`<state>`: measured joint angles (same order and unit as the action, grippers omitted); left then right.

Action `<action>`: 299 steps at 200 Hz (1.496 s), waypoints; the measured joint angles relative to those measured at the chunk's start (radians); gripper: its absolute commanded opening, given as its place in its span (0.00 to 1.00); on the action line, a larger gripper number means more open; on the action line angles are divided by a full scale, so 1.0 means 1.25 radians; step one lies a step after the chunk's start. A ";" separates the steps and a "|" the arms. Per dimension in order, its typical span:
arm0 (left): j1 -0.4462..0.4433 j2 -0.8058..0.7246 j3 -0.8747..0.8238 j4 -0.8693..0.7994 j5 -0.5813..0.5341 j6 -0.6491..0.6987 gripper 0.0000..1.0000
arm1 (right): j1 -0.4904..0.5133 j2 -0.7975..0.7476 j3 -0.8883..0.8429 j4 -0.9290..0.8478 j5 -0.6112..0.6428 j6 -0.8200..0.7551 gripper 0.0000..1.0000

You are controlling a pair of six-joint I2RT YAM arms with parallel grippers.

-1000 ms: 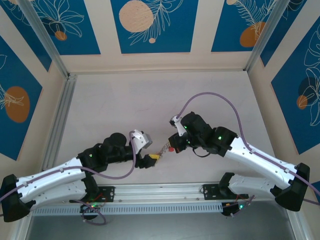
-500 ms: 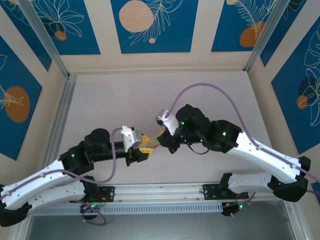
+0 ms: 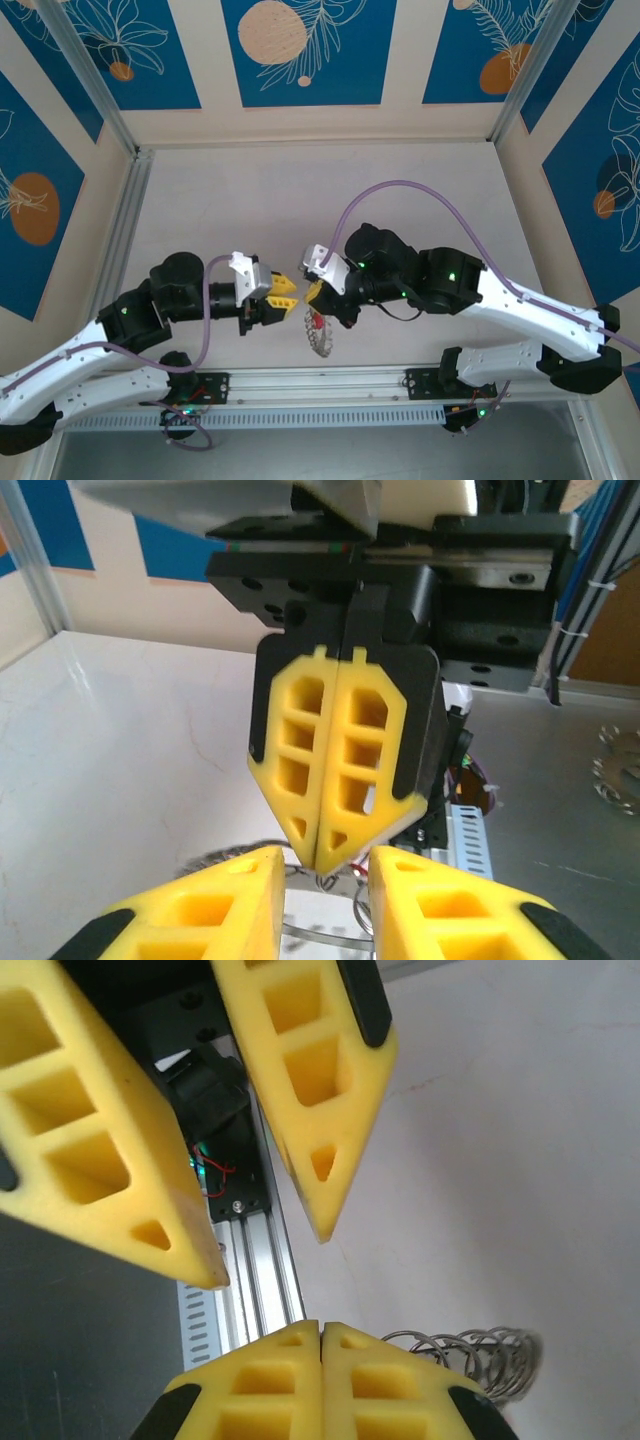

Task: Put the keys on the keyring

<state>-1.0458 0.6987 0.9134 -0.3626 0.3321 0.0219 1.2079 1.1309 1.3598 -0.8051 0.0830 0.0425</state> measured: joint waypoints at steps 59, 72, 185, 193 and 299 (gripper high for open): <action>0.000 0.031 0.012 -0.025 0.051 0.006 0.28 | 0.007 -0.037 0.000 0.033 -0.040 -0.034 0.00; 0.000 0.034 0.012 -0.027 0.057 0.006 0.28 | 0.009 -0.034 0.000 0.033 -0.046 -0.037 0.00; 0.000 0.067 0.020 -0.016 0.118 0.001 0.15 | 0.011 -0.023 0.000 0.052 -0.070 -0.049 0.00; 0.000 0.067 0.020 -0.016 0.118 0.000 0.08 | 0.011 -0.023 0.000 0.052 -0.072 -0.049 0.00; 0.000 0.018 -0.013 0.023 0.125 -0.012 0.00 | 0.013 -0.025 -0.001 0.085 -0.097 -0.058 0.20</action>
<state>-1.0458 0.7208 0.8967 -0.3332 0.4889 0.0067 1.2247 1.0996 1.3590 -0.6994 -0.0380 -0.0299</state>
